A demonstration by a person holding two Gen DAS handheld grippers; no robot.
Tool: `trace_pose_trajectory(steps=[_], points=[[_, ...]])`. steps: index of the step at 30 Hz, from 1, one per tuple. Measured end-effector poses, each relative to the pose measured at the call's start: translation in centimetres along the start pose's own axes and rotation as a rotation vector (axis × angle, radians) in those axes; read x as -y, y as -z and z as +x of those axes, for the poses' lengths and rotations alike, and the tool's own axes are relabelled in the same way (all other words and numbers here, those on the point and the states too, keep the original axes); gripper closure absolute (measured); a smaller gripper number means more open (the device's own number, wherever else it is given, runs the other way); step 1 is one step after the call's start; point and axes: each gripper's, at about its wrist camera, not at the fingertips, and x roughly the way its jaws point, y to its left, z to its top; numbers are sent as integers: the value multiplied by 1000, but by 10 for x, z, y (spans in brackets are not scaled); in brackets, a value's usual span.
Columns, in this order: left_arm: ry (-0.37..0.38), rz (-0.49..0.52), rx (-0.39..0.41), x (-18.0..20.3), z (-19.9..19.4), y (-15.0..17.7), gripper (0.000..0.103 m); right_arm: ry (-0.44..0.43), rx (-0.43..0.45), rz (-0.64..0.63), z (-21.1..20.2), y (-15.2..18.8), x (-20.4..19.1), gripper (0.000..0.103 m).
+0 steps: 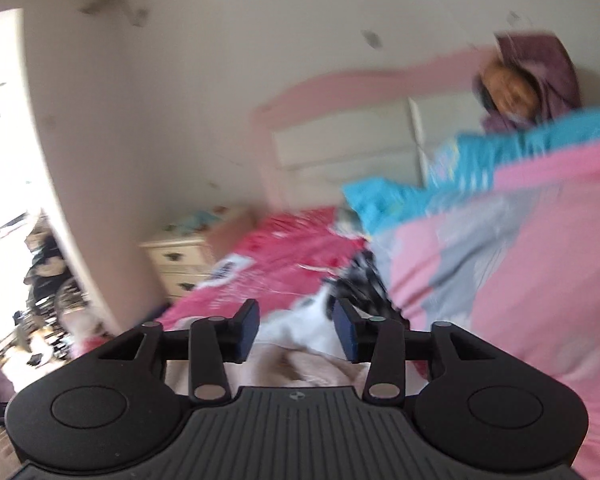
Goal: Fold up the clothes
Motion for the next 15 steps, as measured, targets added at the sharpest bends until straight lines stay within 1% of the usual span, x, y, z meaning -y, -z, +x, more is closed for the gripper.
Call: trace_pose_trajectory(steps=[2, 3, 4, 6, 8, 9, 12, 13, 14, 15], points=[[4, 3, -16, -8, -30, 13, 42, -60, -22, -37, -35, -5, -10, 50], [25, 2, -50, -11, -39, 22, 42, -91, -47, -55, -46, -6, -15, 47], [45, 1, -83, -13, -47, 30, 42, -127, -86, -67, -55, -2, -21, 47], [68, -6, -143, -12, -41, 52, 41, -185, -183, -75, -55, 18, -35, 46], [91, -14, -203, -12, -35, 74, 41, -209, -308, -86, -37, 56, -54, 46], [97, -16, -232, -11, -31, 85, 41, -221, -379, -101, -24, 80, -67, 46], [-2, 22, -277, -3, -8, 117, 41, -307, -584, -175, 18, 160, -111, 47], [-37, 39, -289, -1, -2, 124, 43, -337, -636, -220, 32, 185, -129, 48], [-69, 58, -297, 1, 3, 131, 43, -357, -660, -285, 42, 205, -146, 48], [-89, 86, -287, 1, 1, 135, 44, -367, -654, -383, 51, 224, -164, 48]])
